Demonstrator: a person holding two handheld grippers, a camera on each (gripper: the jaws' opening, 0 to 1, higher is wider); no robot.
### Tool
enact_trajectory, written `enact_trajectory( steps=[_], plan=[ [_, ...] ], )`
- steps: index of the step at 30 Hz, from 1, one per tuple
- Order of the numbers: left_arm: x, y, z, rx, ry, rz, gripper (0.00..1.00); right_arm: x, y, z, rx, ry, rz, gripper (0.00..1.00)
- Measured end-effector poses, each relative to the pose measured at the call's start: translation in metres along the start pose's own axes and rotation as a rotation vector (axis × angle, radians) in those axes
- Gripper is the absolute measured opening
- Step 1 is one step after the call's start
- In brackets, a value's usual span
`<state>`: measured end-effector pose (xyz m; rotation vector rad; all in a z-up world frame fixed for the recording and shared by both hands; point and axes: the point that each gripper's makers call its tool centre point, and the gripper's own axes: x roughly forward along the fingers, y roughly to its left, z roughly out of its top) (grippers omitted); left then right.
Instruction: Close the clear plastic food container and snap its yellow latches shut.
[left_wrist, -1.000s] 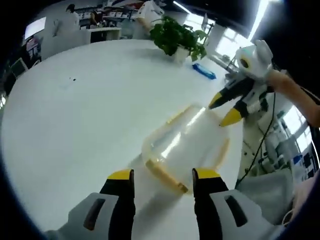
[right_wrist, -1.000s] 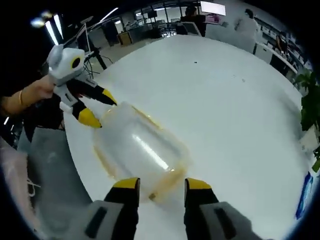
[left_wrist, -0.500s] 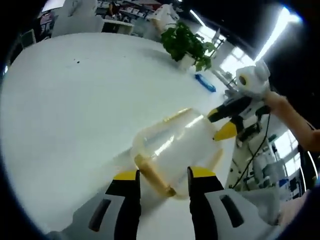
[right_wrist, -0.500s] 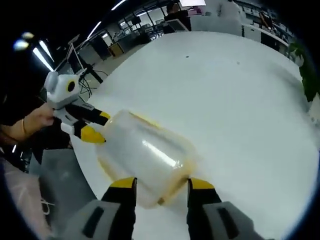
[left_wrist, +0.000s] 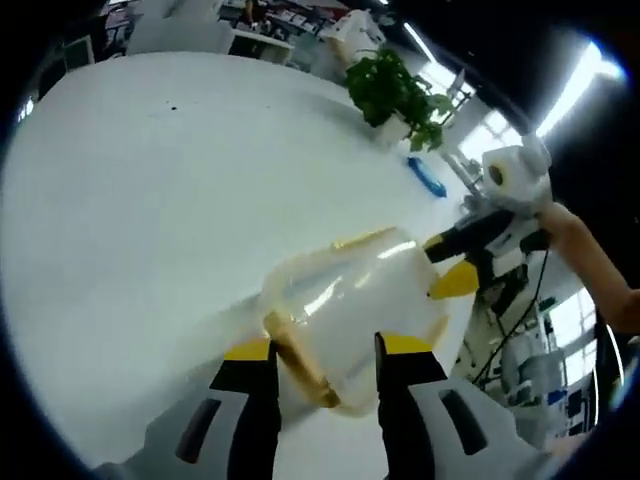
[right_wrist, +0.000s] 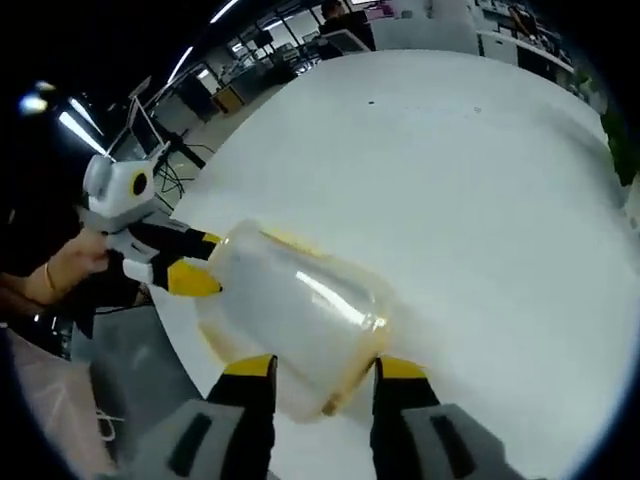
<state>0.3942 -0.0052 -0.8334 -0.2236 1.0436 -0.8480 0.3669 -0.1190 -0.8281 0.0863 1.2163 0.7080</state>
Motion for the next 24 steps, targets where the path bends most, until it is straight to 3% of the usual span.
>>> enact_trajectory(
  steps=[11, 17, 24],
  plan=[
    [-0.004, -0.001, 0.000, 0.011, -0.063, -0.025, 0.35, -0.003, -0.003, 0.002, 0.004, -0.002, -0.003, 0.35],
    [-0.005, -0.001, 0.002, 0.019, -0.072, -0.023, 0.35, -0.003, -0.002, 0.003, 0.008, -0.034, -0.024, 0.37],
    [-0.013, 0.005, 0.002, 0.041, -0.094, 0.019, 0.39, -0.001, 0.001, 0.006, -0.009, -0.084, -0.020, 0.37]
  ],
)
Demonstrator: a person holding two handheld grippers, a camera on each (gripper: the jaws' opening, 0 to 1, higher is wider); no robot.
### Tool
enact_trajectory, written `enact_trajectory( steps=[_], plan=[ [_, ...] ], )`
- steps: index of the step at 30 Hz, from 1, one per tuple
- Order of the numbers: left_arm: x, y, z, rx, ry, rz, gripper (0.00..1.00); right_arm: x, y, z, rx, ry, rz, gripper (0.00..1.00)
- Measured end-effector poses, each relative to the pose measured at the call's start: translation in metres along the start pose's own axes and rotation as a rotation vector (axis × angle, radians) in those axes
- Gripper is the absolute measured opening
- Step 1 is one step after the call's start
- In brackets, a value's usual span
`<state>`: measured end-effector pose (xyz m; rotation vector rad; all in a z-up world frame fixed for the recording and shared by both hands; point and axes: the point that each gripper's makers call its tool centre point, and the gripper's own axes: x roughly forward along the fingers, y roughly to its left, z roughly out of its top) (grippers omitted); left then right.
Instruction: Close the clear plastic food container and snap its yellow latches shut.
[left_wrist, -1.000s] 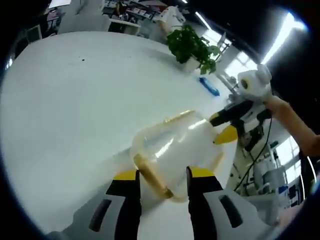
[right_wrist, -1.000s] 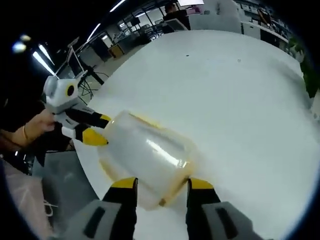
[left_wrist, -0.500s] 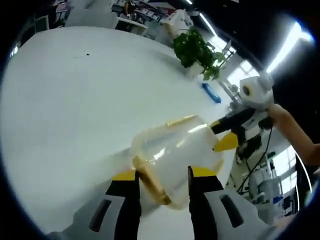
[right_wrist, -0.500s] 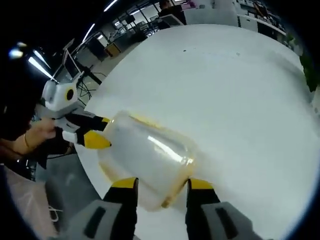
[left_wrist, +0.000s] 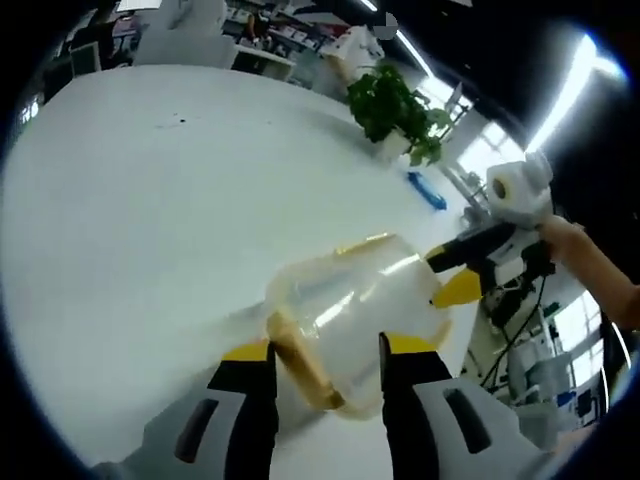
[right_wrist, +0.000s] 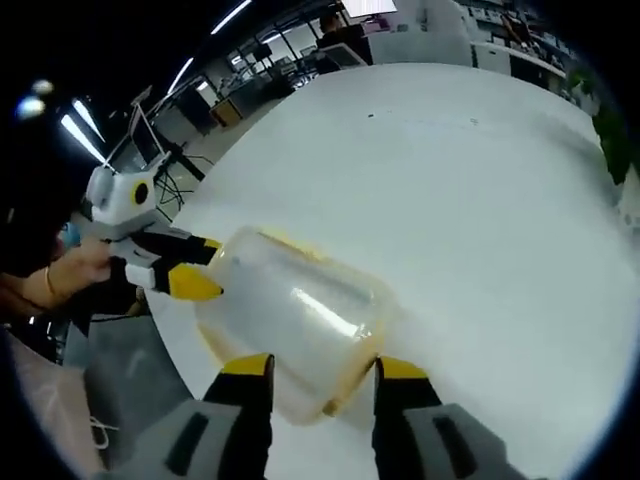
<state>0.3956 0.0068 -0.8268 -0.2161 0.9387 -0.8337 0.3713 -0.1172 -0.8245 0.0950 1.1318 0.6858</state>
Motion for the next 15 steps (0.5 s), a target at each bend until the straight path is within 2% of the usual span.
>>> enact_trajectory(
  steps=[4, 7, 10, 14, 15],
  plan=[
    [-0.002, 0.003, 0.004, 0.060, -0.026, 0.056, 0.43, 0.000, 0.001, 0.000, -0.003, -0.006, -0.007, 0.37],
    [-0.003, 0.008, 0.003, 0.034, -0.019, 0.076, 0.48, -0.001, 0.001, 0.000, -0.003, -0.013, -0.008, 0.37],
    [-0.004, 0.007, 0.002, 0.013, -0.005, 0.076, 0.47, 0.001, 0.003, 0.001, -0.009, -0.013, -0.005, 0.37],
    [-0.009, 0.002, 0.003, 0.053, 0.002, 0.087, 0.40, 0.004, 0.006, 0.003, -0.017, -0.009, -0.004, 0.37],
    [-0.011, 0.007, 0.002, 0.053, 0.009, 0.125, 0.40, 0.004, 0.008, 0.003, -0.020, -0.006, -0.007, 0.37]
  ],
)
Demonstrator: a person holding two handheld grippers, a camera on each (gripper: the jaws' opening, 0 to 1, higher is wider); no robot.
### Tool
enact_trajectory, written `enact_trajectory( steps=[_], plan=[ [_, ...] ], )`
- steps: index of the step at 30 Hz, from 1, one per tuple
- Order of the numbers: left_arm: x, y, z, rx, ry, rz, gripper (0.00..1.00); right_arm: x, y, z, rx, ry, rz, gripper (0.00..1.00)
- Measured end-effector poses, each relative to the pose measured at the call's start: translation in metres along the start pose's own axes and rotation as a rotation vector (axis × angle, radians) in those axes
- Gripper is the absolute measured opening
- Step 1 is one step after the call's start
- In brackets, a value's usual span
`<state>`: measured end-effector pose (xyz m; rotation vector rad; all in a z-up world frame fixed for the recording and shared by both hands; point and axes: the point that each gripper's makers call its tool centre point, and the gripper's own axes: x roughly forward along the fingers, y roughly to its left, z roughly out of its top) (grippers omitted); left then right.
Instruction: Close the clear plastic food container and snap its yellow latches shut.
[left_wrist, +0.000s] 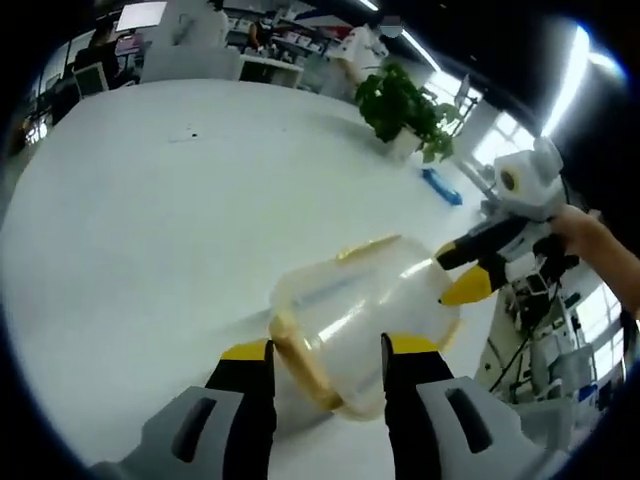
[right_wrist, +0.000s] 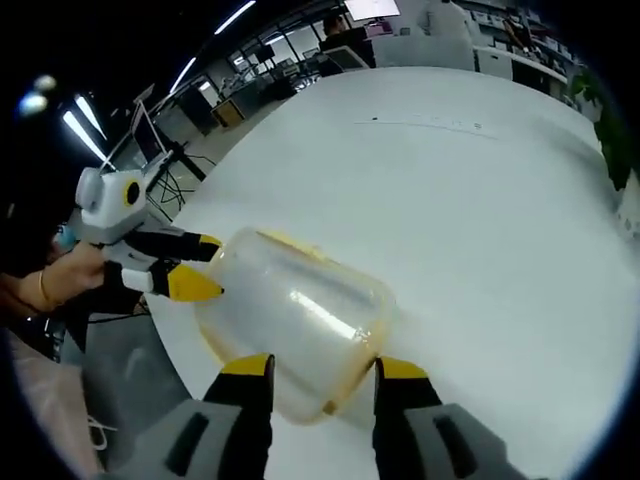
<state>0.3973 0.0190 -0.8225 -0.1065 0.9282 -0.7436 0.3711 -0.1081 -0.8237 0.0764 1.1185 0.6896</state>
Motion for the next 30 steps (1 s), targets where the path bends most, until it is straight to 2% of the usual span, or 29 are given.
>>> enact_trajectory(
  steps=[7, 9, 10, 12, 16, 17, 18, 20, 21, 27, 30],
  plan=[
    [-0.003, 0.001, -0.001, 0.001, 0.027, 0.019, 0.37, 0.002, 0.006, -0.002, 0.014, 0.018, -0.003, 0.36],
    [-0.003, 0.002, -0.003, -0.045, 0.043, 0.019, 0.34, 0.003, 0.008, -0.003, 0.030, 0.025, 0.002, 0.35],
    [-0.002, 0.002, -0.002, -0.042, 0.056, 0.015, 0.34, 0.003, 0.009, -0.004, 0.029, 0.032, -0.001, 0.35],
    [-0.003, 0.002, -0.004, -0.074, 0.100, 0.001, 0.30, 0.002, 0.012, -0.011, 0.028, 0.103, -0.009, 0.34],
    [-0.004, 0.000, -0.004, -0.072, 0.071, 0.005, 0.27, 0.002, 0.011, -0.009, 0.048, 0.093, -0.022, 0.34],
    [-0.004, 0.000, -0.003, -0.098, 0.049, 0.003, 0.25, 0.002, 0.011, -0.009, 0.049, 0.090, -0.025, 0.34],
    [-0.005, -0.002, -0.001, -0.129, 0.020, -0.007, 0.25, 0.004, 0.012, -0.008, 0.086, 0.073, -0.038, 0.34],
    [-0.005, -0.003, -0.002, -0.107, 0.011, -0.003, 0.25, 0.004, 0.014, -0.010, 0.058, 0.084, -0.035, 0.34],
    [-0.004, -0.002, -0.001, -0.123, 0.011, -0.002, 0.25, 0.004, 0.013, -0.010, 0.064, 0.084, -0.037, 0.34],
    [-0.005, 0.000, -0.001, -0.071, -0.009, -0.004, 0.28, 0.003, 0.013, -0.011, 0.062, 0.053, -0.037, 0.35],
    [-0.011, 0.006, 0.001, -0.001, -0.009, 0.018, 0.28, 0.005, 0.018, -0.010, 0.073, 0.043, -0.037, 0.35]
  ],
)
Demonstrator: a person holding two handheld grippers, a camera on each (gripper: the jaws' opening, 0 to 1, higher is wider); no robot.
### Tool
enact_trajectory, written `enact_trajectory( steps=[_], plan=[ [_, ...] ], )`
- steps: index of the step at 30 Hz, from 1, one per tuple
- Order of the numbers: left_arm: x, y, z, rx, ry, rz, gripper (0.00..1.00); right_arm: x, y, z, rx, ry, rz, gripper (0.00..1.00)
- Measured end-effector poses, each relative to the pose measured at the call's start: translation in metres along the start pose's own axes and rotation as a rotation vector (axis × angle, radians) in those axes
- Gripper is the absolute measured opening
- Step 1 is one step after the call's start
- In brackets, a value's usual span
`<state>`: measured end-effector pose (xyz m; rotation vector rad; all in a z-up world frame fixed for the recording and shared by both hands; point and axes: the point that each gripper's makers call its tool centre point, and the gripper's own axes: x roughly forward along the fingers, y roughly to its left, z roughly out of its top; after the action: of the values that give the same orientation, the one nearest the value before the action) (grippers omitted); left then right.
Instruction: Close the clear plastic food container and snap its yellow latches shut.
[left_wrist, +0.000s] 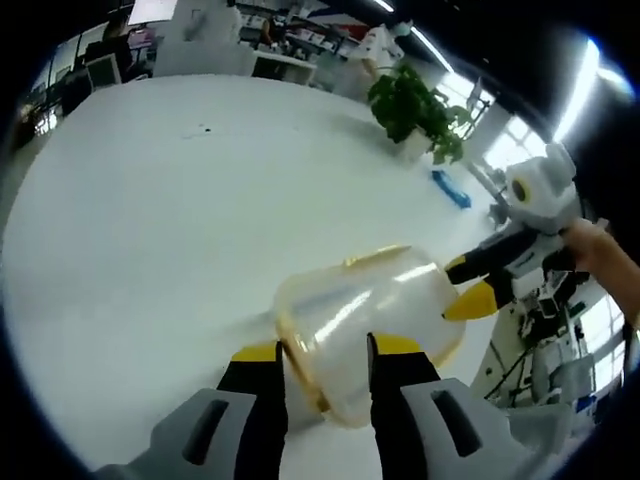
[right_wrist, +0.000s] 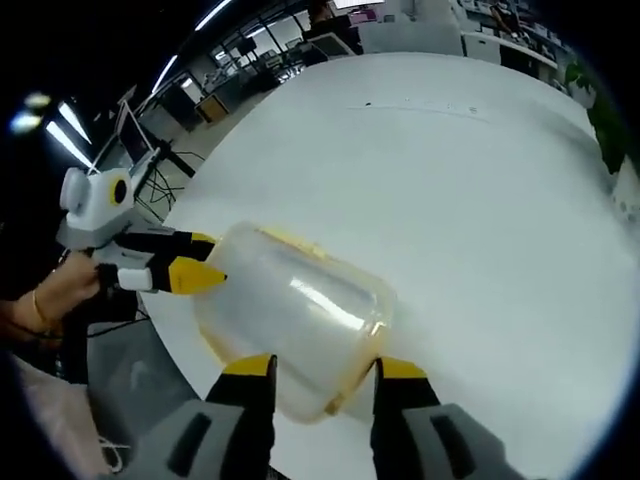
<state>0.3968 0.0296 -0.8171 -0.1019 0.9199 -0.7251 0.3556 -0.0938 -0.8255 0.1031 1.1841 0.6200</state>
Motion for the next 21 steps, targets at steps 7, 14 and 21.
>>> enact_trajectory(
  steps=[7, 14, 21],
  plan=[
    [-0.015, 0.017, -0.004, 0.056, 0.005, 0.065, 0.29, 0.013, 0.020, 0.009, -0.021, -0.006, 0.004, 0.35],
    [-0.038, 0.045, -0.013, 0.017, -0.002, 0.106, 0.29, 0.030, 0.043, 0.022, -0.071, -0.023, 0.019, 0.36],
    [-0.053, 0.066, -0.014, 0.028, -0.031, 0.173, 0.29, 0.045, 0.061, 0.036, -0.106, -0.016, 0.025, 0.36]
  ],
)
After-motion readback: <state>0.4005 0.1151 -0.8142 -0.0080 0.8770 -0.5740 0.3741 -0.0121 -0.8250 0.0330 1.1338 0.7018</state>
